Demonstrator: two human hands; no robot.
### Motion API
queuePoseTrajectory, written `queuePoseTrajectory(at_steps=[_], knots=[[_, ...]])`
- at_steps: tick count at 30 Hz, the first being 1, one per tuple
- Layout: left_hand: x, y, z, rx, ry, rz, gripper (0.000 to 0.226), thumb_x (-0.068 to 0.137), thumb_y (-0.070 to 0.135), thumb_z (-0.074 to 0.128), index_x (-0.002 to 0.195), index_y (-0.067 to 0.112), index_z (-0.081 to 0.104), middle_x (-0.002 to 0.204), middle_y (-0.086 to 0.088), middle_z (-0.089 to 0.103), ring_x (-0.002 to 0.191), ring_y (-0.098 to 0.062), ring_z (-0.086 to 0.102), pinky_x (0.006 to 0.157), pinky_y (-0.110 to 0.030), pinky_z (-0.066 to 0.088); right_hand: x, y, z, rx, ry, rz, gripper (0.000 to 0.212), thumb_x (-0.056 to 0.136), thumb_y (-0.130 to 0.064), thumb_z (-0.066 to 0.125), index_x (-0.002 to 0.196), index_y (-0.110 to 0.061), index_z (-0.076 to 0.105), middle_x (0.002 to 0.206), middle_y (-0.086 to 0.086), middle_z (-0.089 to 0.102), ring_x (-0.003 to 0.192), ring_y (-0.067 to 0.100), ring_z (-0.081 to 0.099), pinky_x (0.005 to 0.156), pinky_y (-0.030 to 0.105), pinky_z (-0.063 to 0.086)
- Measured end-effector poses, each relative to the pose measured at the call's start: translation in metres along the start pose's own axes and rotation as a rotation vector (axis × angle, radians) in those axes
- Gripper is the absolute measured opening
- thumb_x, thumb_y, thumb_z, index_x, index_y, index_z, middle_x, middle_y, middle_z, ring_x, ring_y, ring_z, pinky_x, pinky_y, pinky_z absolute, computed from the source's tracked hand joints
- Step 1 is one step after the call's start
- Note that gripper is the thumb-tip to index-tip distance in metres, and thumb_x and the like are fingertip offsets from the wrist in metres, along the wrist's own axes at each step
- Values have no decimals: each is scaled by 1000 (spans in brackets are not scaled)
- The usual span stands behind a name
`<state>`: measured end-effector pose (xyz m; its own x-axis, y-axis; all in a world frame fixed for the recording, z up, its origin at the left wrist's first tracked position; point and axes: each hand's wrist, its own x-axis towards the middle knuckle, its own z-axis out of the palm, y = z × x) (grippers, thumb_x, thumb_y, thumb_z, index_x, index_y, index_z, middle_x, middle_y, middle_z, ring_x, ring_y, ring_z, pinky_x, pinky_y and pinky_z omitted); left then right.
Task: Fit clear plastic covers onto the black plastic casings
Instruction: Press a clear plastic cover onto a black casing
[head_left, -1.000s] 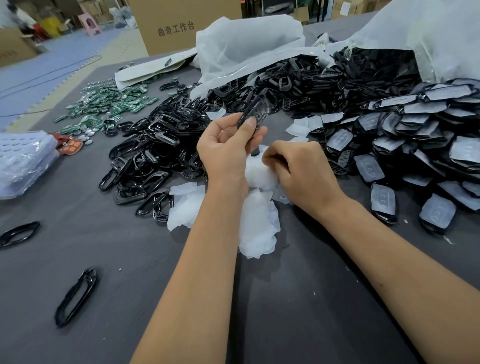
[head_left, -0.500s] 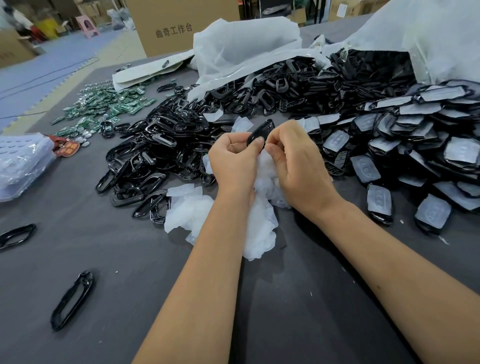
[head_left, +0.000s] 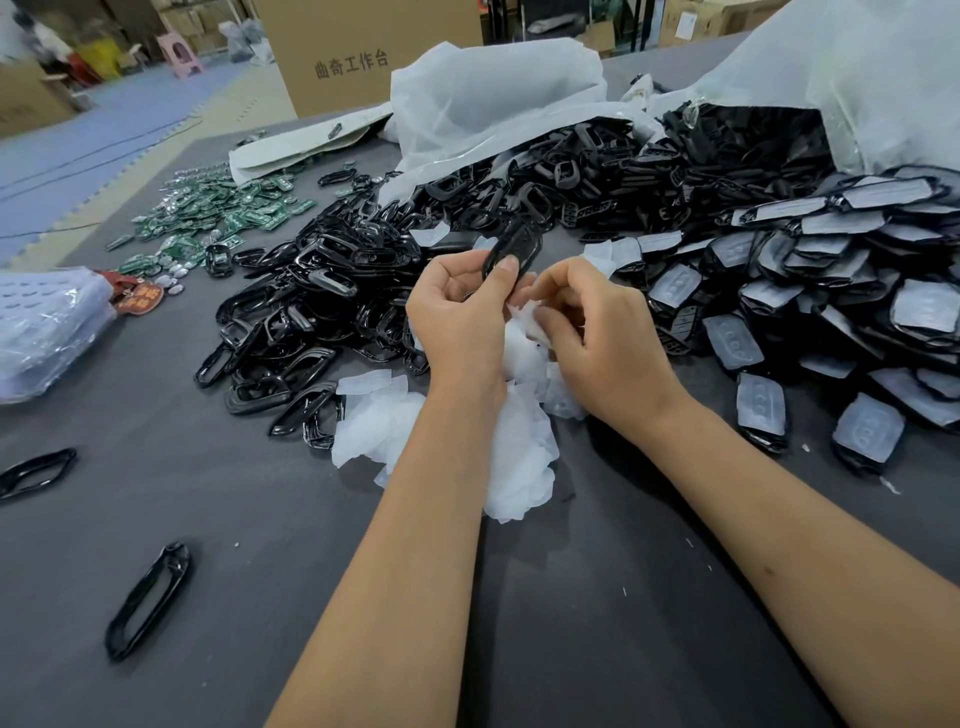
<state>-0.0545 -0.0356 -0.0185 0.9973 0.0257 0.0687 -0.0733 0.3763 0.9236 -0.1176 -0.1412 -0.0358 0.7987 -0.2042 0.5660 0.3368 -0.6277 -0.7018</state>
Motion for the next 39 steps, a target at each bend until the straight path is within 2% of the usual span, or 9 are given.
queuePoseTrajectory(at_steps=[5,9,12,15,21,25,29,34,39], knots=[[3,-6,0,105,53,-27,18,85,-7,77,89,7,66,66,0,61,63,-14,61,65,-27,54,0,-3,-2,20,-14,20,24,87,6,69,107,-8,73,90,-2,72,75,17,72,74,37,59],[5,-9,-2,178,76,-42,19,84,-7,77,89,6,65,52,12,58,45,0,58,50,-16,47,0,-4,-3,-34,111,19,10,87,1,74,88,-9,74,82,-3,71,74,12,67,69,31,57],[5,-10,-3,257,37,-18,16,83,-4,78,90,6,67,59,7,64,53,-7,63,59,-23,52,0,-1,-3,-69,165,51,8,86,-1,71,83,-7,67,77,-1,68,69,13,64,64,26,53],[3,-10,-3,277,-12,-18,15,85,-3,76,91,6,66,69,-3,67,54,-16,70,57,-27,55,1,3,-3,-69,260,134,7,89,-5,67,86,-9,63,75,-2,67,66,11,65,61,21,51],[4,-6,-6,257,29,62,14,86,0,77,91,8,66,72,-5,72,61,-23,75,57,-29,54,4,8,-10,332,265,363,12,96,-5,63,96,-17,59,72,6,73,50,21,67,42,30,47],[4,-1,-8,219,41,134,11,88,-4,74,95,1,68,74,-12,72,59,-20,72,58,-26,54,4,9,-11,412,256,365,15,96,-3,61,103,-15,58,70,9,72,47,21,62,40,30,46],[4,3,-10,147,-40,70,13,88,-7,73,97,1,70,74,-10,73,59,-20,71,59,-23,55,4,11,-9,399,264,339,3,96,-10,68,99,-10,68,81,8,75,55,21,70,43,29,48],[3,8,-11,90,-221,-62,20,86,-10,73,88,10,72,72,-3,71,58,-19,69,59,-23,54,5,12,-10,439,300,357,18,95,-29,75,105,-15,70,93,8,75,74,22,76,46,27,52],[-1,7,-9,162,-408,-56,19,87,-15,66,87,3,70,73,-6,73,55,-13,68,53,-17,51,6,18,-9,471,268,354,18,88,-10,79,103,-7,72,89,12,76,76,22,75,57,30,57]])
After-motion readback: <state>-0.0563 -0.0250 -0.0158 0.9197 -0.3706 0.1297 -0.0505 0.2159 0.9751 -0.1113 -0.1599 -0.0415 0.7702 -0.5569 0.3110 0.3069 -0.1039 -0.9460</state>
